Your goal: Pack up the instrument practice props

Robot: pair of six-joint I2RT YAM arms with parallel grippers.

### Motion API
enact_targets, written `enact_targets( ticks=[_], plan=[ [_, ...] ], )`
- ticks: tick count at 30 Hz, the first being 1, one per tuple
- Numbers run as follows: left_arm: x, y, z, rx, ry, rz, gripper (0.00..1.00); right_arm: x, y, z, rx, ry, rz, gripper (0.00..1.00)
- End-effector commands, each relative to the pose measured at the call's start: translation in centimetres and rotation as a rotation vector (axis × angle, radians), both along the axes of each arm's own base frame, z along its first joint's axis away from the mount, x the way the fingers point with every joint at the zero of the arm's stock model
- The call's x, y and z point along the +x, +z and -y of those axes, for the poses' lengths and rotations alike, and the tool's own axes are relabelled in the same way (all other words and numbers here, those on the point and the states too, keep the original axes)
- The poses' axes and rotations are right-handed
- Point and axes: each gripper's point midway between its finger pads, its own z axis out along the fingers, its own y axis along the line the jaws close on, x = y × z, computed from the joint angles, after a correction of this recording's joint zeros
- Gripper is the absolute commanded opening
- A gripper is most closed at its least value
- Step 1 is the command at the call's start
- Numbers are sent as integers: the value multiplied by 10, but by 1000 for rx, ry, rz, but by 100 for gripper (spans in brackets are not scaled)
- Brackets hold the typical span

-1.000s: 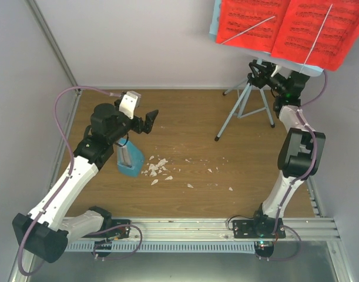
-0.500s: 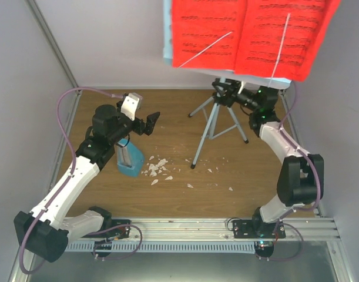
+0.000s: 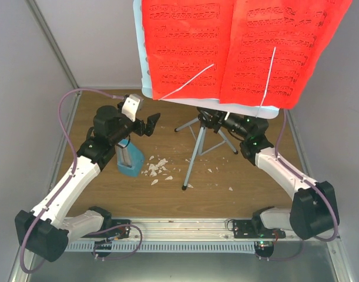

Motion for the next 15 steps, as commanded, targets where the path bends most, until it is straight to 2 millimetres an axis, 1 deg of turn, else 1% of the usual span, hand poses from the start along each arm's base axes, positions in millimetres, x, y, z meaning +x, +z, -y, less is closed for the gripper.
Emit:
enact_targets(
  ticks=[1,4,7,9,12,13,14,15],
  plan=[
    [-1,21,-2,-24,-2,88,99,-26,55,2,143,-21,114,1],
    [-1,21,-4,-20,9,96,99,-33,51,-7,144,-34,104,0],
    [1,20,-6,-9,25,98,99,-39,45,-10,157,-26,90,1],
    [3,18,-8,-1,35,97,99,-39,40,-9,166,-39,77,1],
    [3,18,-9,2,41,99,99,-33,29,-4,151,-91,50,1],
    [2,19,-9,2,42,100,99,-31,27,-3,145,-105,46,3],
    [2,19,-10,0,42,103,99,-30,23,-2,138,-115,36,10],
    [2,19,-9,1,40,103,99,-29,20,-2,131,-122,28,21]
  ],
)
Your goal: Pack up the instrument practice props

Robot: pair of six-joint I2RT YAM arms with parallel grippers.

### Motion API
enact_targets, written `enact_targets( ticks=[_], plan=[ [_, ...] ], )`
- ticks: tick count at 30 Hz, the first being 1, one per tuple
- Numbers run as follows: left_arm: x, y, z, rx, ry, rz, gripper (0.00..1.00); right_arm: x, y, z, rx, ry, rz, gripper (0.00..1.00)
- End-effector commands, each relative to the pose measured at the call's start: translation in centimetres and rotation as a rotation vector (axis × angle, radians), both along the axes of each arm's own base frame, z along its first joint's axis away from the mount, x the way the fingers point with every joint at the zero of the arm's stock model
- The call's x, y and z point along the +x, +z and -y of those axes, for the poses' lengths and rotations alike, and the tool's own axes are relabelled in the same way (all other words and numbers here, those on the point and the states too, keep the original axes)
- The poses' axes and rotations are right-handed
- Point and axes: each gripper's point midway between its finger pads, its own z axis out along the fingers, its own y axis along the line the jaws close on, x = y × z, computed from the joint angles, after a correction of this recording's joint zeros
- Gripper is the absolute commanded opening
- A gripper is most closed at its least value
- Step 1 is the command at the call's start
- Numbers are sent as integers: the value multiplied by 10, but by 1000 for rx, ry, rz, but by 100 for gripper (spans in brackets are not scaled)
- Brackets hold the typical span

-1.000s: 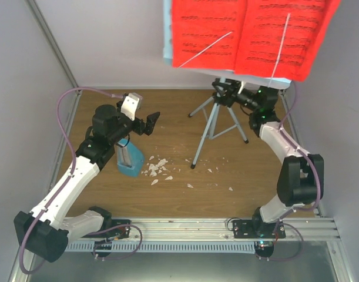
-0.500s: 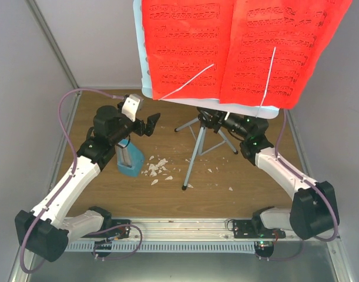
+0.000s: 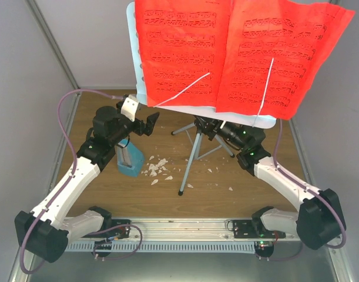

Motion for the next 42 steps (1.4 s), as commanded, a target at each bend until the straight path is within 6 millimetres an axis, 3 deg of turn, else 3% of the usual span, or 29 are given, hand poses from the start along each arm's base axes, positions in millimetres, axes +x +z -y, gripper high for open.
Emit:
enact_targets(
  ticks=[1,4,6,10,17,22,26,29,33,37,42],
  plan=[
    [1,17,-6,-9,22,77,99,0,18,13,88,-73,-7,31],
    [0,18,-7,-6,25,82,99,-1,10,17,80,-94,-20,55],
    [0,18,-8,-5,29,84,99,-3,6,20,75,-113,-19,64],
    [1,17,-7,-4,27,83,99,-6,-3,29,66,-155,-31,74],
    [0,20,-12,-2,53,97,99,-15,-31,52,60,-248,-99,81],
    [-1,24,-19,-3,87,114,99,-24,-46,89,116,-389,-171,95],
    [0,26,-27,0,136,126,99,-31,-61,112,131,-472,-239,97],
    [0,26,-41,6,209,137,99,-27,-72,145,172,-634,-341,98],
    [3,29,-64,24,326,153,99,-29,-82,204,218,-924,-498,99],
    [6,31,-96,19,441,157,99,-48,-63,253,257,-1159,-539,99],
    [1,51,-113,-38,483,208,99,-78,8,276,343,-1210,-418,99]
  ],
)
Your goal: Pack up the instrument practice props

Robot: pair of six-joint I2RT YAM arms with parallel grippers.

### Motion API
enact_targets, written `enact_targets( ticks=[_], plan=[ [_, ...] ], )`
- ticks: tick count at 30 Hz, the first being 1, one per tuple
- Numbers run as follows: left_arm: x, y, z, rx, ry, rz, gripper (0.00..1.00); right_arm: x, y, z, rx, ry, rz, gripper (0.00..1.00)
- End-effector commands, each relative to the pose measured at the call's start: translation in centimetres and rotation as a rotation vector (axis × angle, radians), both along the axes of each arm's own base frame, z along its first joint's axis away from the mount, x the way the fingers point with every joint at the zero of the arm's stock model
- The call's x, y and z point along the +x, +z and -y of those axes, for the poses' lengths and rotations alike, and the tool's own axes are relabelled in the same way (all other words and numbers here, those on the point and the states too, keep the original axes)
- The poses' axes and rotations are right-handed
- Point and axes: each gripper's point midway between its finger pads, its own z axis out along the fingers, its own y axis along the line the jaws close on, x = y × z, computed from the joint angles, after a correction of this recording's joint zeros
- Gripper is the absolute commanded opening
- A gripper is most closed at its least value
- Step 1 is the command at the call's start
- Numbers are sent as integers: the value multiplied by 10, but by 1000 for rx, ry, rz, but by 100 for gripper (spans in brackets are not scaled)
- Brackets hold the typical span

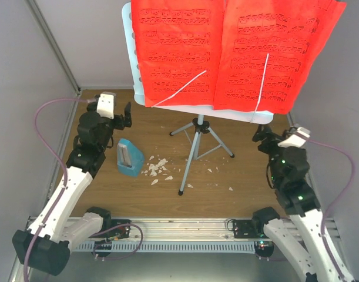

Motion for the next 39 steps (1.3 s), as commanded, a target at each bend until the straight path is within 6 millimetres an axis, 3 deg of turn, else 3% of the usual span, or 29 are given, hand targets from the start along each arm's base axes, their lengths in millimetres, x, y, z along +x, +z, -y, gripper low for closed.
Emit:
enact_targets(
  ticks=[1,5,8,10,15,17,19,24,30,33,39],
  plan=[
    [-10,39,-16,-53,50,139,99,-36,52,39,5,-171,48,99],
    [-25,71,-23,-64,72,203,99,-67,111,57,10,-221,144,98],
    [-47,102,-22,-93,33,224,99,-87,153,52,13,-145,245,95],
    [-67,124,-9,-146,-70,230,99,-100,183,33,2,-9,321,94],
    [-117,163,35,-204,-391,225,98,-123,234,-47,-78,476,435,90],
    [-136,173,52,-216,-525,221,96,-129,239,-65,-81,587,447,88],
    [-149,179,69,-233,-656,203,91,-134,242,-68,-93,613,467,87],
    [-170,184,103,-286,-936,121,86,-147,241,-97,-133,804,481,80],
    [-140,190,98,-327,-838,88,80,-132,220,-148,-77,1124,382,70],
    [-126,185,106,-370,-863,23,77,-129,216,-153,-51,1157,370,68],
    [-104,179,96,-382,-750,30,72,-124,211,-155,-32,1167,350,68]
  ],
)
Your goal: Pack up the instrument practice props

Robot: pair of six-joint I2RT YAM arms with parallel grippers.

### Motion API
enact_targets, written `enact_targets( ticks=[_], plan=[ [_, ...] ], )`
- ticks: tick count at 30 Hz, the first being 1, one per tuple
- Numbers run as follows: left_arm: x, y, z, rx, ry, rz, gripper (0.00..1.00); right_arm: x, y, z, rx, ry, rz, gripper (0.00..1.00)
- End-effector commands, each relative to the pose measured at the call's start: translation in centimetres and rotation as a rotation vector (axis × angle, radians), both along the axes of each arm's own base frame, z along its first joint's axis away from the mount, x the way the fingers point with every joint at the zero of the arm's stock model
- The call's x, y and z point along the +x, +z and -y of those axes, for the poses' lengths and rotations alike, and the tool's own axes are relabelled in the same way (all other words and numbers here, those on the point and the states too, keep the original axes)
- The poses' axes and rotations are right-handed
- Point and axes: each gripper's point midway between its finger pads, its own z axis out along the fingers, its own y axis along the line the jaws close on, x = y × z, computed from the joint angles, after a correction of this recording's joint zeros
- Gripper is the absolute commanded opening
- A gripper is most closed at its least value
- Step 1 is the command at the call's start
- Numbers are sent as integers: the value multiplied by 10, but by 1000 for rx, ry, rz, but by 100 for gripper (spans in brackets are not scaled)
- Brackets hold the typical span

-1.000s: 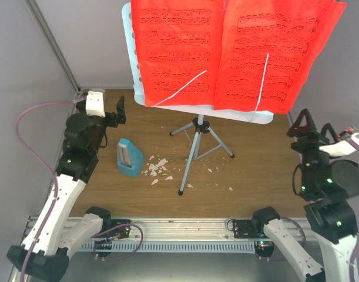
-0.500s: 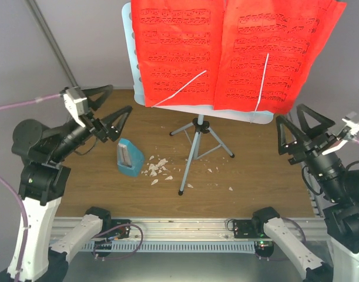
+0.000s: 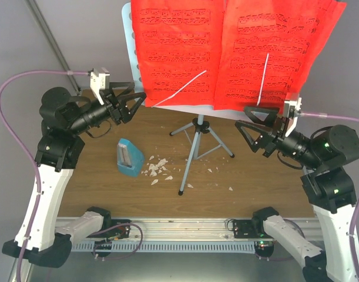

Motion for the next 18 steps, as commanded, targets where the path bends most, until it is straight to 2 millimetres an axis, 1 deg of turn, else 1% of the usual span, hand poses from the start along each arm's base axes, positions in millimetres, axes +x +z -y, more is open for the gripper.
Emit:
enact_targets(
  ticks=[1,4,7,13,18],
  plan=[
    [2,9,-7,-28,46,18,71,-17,9,-4,27,78,33,68],
    [4,3,0,-38,-1,-7,67,-12,6,-6,22,85,21,67],
    [11,-5,2,-35,-3,-31,62,-11,5,-10,21,105,21,65],
    [21,-12,3,-32,5,-54,58,-2,0,-18,14,123,0,63],
    [26,-20,7,-25,-12,-77,55,5,-5,-31,5,142,-15,63]
  ],
)
